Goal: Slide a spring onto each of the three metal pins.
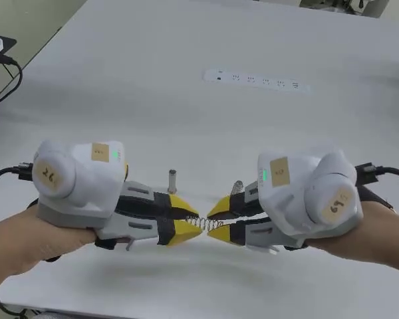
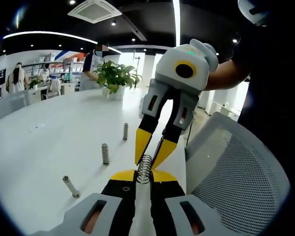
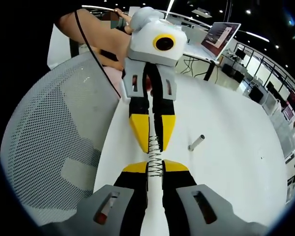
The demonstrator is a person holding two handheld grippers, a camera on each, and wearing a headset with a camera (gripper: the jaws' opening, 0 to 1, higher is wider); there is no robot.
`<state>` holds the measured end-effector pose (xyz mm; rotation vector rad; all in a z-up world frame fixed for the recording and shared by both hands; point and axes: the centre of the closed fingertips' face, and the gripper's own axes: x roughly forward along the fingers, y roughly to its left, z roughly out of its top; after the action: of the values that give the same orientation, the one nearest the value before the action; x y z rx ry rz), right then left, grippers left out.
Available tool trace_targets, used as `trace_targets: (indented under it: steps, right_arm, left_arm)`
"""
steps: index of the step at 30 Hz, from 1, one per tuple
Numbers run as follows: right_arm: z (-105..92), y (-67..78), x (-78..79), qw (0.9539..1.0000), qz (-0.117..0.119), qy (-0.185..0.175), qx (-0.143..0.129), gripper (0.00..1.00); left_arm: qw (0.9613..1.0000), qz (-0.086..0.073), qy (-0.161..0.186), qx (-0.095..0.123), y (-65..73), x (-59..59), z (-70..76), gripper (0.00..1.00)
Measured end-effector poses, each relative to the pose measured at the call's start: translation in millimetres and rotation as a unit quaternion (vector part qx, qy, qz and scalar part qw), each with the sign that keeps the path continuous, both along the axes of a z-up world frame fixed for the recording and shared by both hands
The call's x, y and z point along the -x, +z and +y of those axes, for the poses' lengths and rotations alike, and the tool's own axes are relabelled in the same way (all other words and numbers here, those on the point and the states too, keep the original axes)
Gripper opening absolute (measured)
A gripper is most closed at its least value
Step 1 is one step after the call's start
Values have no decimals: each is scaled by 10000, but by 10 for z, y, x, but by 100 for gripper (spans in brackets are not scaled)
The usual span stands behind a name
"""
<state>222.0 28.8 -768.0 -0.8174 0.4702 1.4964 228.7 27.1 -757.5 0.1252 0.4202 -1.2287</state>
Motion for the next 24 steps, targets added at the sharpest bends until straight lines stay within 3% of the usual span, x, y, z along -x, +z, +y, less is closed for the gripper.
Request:
trace_targets:
  steps: [14,24]
  right_arm:
    - [-11,19,-29,9999,-75,-61,-40,8]
    - [-81,-15,-28,9995,182,-243,-43,11]
  left_arm:
    - [10000,-85,-48,-6,28,-15,-8,1]
    - [9999,-60,-107,28,53,13,-9,1]
